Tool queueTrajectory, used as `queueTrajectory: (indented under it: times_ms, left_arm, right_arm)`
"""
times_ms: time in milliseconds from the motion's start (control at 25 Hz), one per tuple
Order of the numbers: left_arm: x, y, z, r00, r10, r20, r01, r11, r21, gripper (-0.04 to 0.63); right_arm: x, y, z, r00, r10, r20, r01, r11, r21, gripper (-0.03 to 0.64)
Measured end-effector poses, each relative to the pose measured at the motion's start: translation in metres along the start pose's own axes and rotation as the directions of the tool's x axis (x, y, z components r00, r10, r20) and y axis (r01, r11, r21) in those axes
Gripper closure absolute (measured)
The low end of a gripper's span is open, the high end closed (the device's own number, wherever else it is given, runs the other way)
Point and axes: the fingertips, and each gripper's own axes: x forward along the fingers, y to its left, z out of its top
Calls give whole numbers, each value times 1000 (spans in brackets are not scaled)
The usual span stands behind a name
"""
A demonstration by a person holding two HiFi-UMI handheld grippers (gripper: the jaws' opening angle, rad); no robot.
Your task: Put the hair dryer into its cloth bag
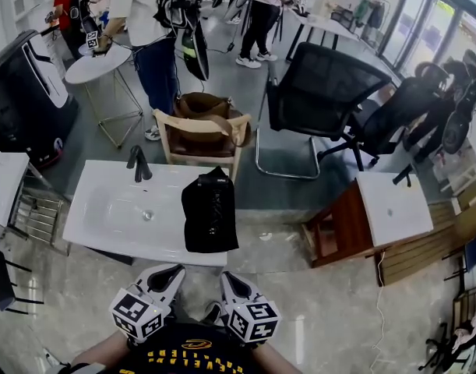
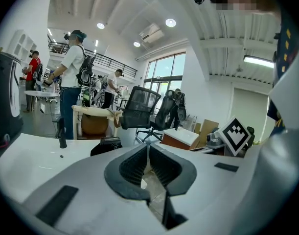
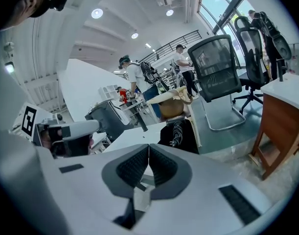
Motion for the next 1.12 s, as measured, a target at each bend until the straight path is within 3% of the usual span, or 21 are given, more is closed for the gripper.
queueTrajectory:
  times_ms: [520, 880, 1120]
  left_arm:
    - [34, 60, 19, 998, -60, -30, 60, 998, -8, 580]
    - [35, 104, 35, 996, -84, -8, 83, 996, -21, 580]
    - [28, 123, 33, 997, -71, -14, 70, 996, -46, 580]
  right_arm:
    - [70, -49, 27, 989, -148, -26, 148, 989, -3, 609]
    - [143, -78, 32, 964, -238, -116, 229, 970, -81, 603]
    - [178, -91, 30, 950, -249, -189, 234, 967, -100, 512]
